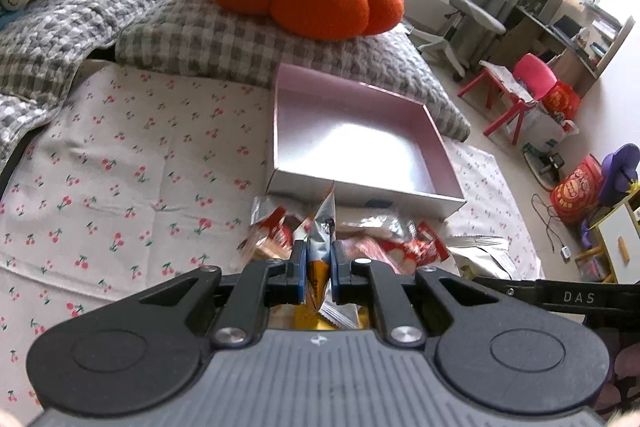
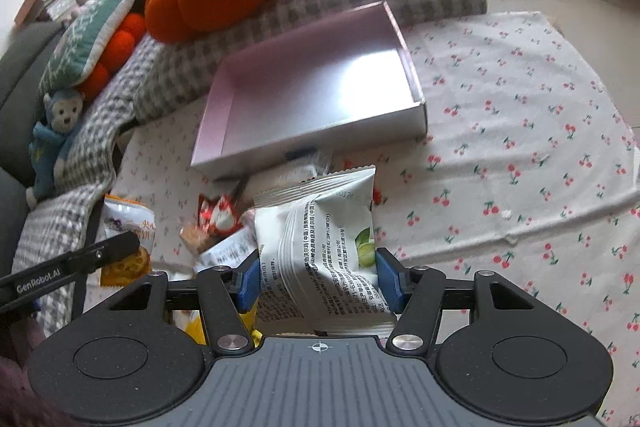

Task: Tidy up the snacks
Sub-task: 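Lower both held packets into the pink box and open both grippers, then move both tools back toward the snack pile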

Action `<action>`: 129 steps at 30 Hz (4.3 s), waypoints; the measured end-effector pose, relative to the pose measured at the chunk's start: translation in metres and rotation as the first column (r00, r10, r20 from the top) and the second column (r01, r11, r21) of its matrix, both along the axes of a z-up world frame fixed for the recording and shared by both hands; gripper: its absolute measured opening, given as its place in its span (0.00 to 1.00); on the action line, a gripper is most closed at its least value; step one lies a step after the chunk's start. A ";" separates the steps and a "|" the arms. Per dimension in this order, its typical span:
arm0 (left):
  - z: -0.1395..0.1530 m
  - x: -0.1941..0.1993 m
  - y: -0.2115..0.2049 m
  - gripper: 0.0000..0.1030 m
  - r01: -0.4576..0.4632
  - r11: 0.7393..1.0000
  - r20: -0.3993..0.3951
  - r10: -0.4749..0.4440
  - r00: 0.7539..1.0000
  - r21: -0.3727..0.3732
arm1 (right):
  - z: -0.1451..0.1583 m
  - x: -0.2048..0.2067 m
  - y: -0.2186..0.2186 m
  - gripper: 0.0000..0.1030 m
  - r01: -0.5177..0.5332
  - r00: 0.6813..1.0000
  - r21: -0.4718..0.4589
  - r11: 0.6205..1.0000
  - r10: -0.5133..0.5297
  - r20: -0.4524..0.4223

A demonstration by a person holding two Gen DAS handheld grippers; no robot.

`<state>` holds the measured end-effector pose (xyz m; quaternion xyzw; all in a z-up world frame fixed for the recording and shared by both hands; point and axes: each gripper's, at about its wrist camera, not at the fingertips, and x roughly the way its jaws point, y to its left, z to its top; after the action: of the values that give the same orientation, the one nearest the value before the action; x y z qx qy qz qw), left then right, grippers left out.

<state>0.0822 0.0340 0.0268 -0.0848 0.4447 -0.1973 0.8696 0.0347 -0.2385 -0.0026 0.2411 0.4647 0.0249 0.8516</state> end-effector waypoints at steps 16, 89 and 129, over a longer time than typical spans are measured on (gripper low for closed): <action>0.003 0.041 -0.052 0.10 -0.037 0.999 0.095 0.036 0.995 0.007 | 0.001 0.051 -0.023 0.56 0.097 0.993 0.021 0.995 -0.098 0.060; -0.010 0.024 -0.038 0.99 -0.057 0.967 0.066 0.042 0.997 0.250 | 0.013 0.035 -0.020 0.89 0.088 0.988 -0.062 0.994 -0.079 0.136; -0.053 -0.031 0.039 0.93 -0.013 0.982 -0.101 0.033 0.994 0.186 | -0.048 -0.012 0.052 0.98 -0.294 0.935 -0.200 0.935 0.325 0.145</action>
<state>0.0515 0.0733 -0.0260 -0.0188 0.5048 -0.1402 0.8516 0.0228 -0.1864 -0.0503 0.0860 0.4203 0.1393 0.8925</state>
